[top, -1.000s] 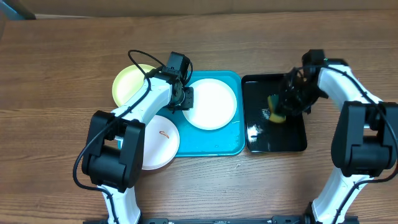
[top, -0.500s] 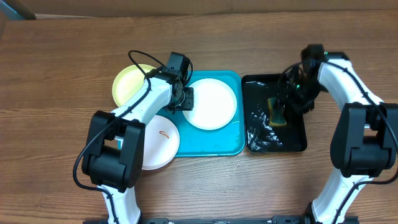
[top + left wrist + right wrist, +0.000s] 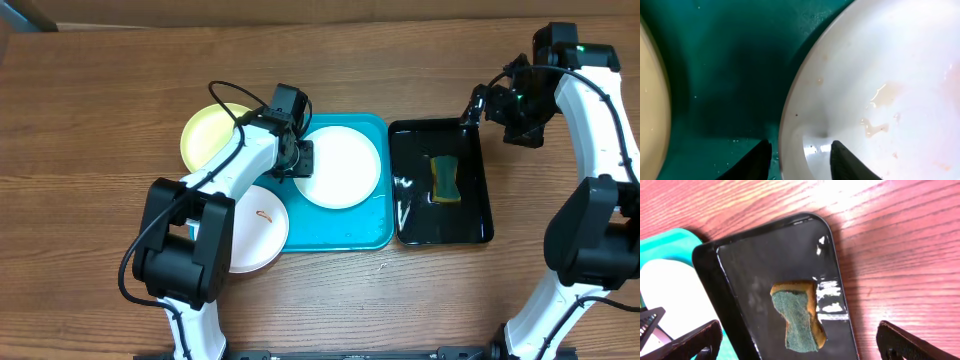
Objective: Clean dirty plates on tray and stack at the side
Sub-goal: 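Return the sponge to the black tray and release it with right gripper, then lift the cleaned white plate with left gripper and place it left of tray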
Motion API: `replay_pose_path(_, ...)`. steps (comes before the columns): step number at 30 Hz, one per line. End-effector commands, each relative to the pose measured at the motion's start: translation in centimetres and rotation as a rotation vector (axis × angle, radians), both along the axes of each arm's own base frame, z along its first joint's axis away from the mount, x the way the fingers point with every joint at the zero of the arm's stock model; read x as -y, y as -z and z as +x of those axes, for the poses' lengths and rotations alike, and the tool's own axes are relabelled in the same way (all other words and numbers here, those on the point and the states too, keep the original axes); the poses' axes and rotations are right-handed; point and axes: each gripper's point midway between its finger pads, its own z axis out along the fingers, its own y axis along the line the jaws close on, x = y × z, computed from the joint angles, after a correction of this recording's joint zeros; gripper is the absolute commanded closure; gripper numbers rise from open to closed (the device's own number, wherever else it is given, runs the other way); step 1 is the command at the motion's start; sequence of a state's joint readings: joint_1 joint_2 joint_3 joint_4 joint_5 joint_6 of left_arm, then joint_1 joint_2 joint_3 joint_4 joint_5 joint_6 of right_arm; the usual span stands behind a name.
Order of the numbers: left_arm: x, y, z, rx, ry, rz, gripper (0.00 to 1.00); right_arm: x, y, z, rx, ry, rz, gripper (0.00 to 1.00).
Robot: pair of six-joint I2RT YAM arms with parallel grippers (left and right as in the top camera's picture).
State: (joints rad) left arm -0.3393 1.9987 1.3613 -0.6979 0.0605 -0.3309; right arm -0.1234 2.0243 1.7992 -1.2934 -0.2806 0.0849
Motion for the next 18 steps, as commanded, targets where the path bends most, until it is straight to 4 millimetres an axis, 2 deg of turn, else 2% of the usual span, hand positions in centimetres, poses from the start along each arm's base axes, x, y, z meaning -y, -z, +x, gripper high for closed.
replay_pose_path(1, 0.5, 0.8, -0.5, -0.019, -0.016, -0.011, 0.64, 0.0, -1.4, 0.6, 0.051, -0.003, -0.010, 0.00)
replay_pose_path(3, 0.5, 0.8, -0.4, -0.012, -0.015, -0.004, 0.69, 0.0, -1.4, 0.6, 0.051, -0.003, -0.010, 0.00)
replay_pose_path(4, 0.4, 0.8, -0.4, -0.009, -0.015, 0.002, 0.75, 0.0, -1.4, 0.6, 0.051, -0.003, -0.010, 0.00)
replay_pose_path(6, 0.3, 0.8, -0.3, -0.007, -0.017, 0.008, 0.93, 0.0, -1.4, 0.6, 0.051, -0.003, -0.010, 0.00)
replay_pose_path(9, 0.3, 0.3, -0.2, -0.001, -0.004, 0.009, 0.96, 0.0, -1.4, 0.7, 0.054, -0.003, -0.011, 0.00)
replay_pose_path(12, 0.2, -2.3, 0.9, 0.029, -0.004, 0.008, 0.96, 0.0, -1.4, 0.7, 0.054, -0.003, -0.011, 0.00)
replay_pose_path(18, 1.0, -9.2, 3.3, 0.120, -0.006, -0.025, 0.96, 0.0, -1.4, 0.7, 0.054, -0.003, -0.011, 0.00)
